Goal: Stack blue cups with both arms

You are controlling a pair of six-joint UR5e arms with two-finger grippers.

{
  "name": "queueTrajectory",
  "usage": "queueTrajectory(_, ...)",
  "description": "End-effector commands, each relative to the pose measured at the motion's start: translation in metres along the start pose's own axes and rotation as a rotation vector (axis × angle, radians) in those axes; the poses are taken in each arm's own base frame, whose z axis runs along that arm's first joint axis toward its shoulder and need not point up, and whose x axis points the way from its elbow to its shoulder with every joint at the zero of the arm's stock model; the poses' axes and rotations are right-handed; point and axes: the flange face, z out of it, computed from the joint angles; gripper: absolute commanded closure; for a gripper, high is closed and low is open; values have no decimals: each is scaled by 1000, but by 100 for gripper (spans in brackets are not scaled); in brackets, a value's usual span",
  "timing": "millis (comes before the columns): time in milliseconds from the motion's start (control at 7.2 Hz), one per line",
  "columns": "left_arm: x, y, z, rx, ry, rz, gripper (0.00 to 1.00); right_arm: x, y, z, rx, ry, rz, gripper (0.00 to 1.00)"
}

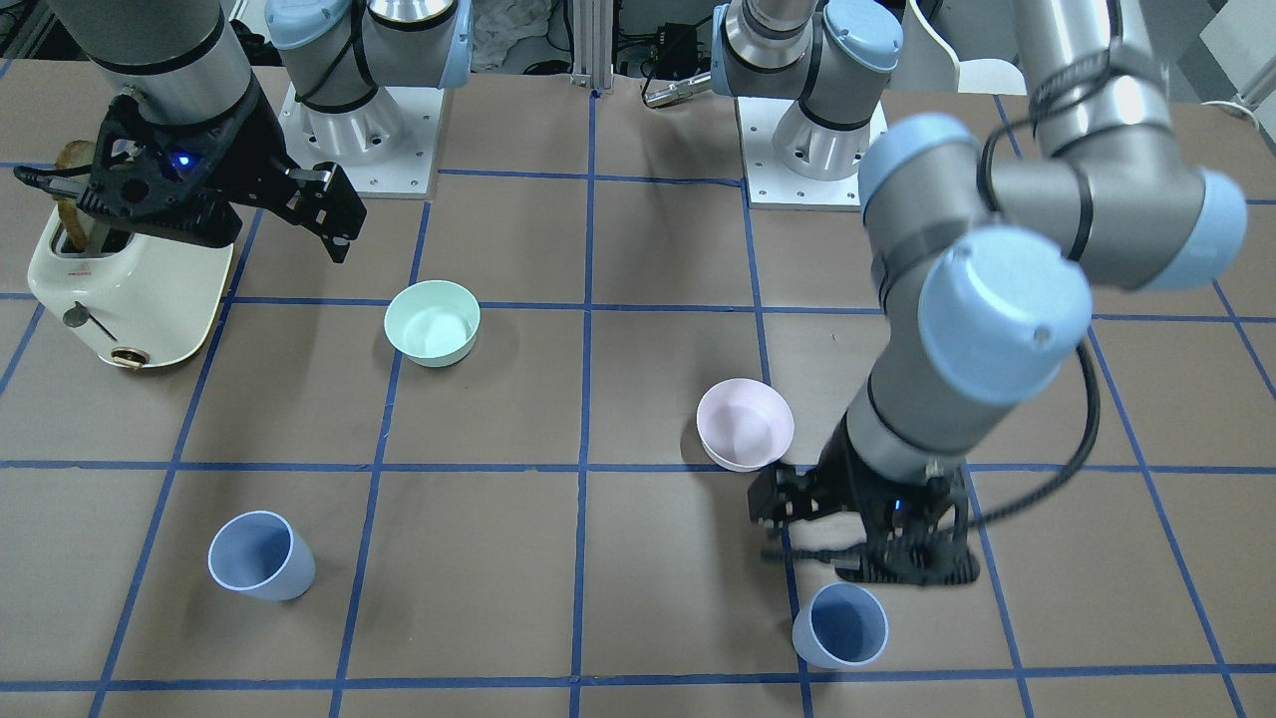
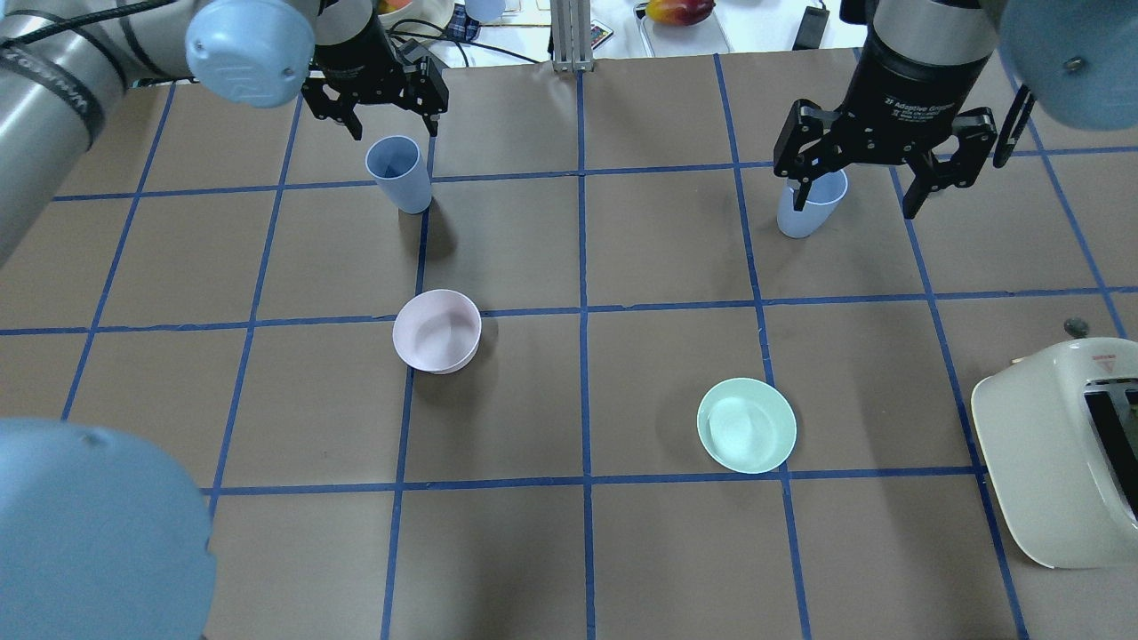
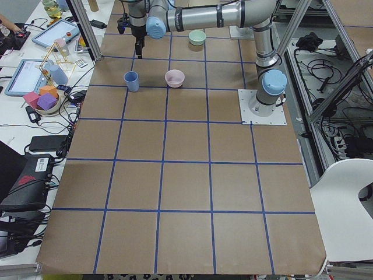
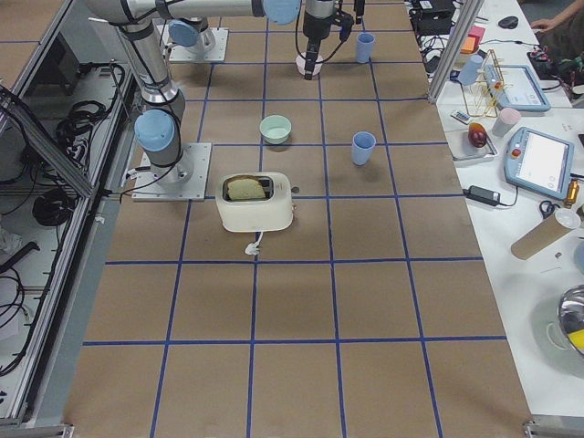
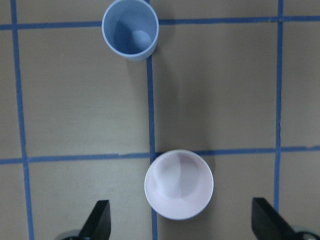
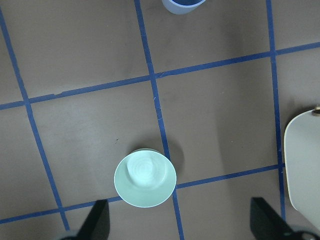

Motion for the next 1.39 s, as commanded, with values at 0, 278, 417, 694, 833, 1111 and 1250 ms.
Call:
queueTrajectory(0, 0, -39, 44, 4, -7, 3, 0, 1, 3, -3, 4, -2, 3, 0)
queueTrajectory(278, -4, -40, 78, -46, -43, 9, 14, 1, 2, -1, -2, 1, 10, 0)
queueTrajectory(417, -5, -40, 95, -72, -50, 9, 32, 1, 2, -1, -2, 1, 10, 0)
queueTrajectory(694, -6, -43, 114, -89, -50, 9, 100, 1, 5, -1, -13, 1, 10, 0)
queueTrajectory(833, -6, -44, 113, -87, -51, 10, 100, 1, 5, -1, -13, 1, 10, 0)
queueTrajectory(1111, 4, -42, 98, -67, -48, 9, 100, 1, 6, -1, -13, 3, 11, 0)
queueTrajectory(1250, 53, -27, 61, -35, -19, 40, 100, 1, 5, 0, -16, 4, 10, 0)
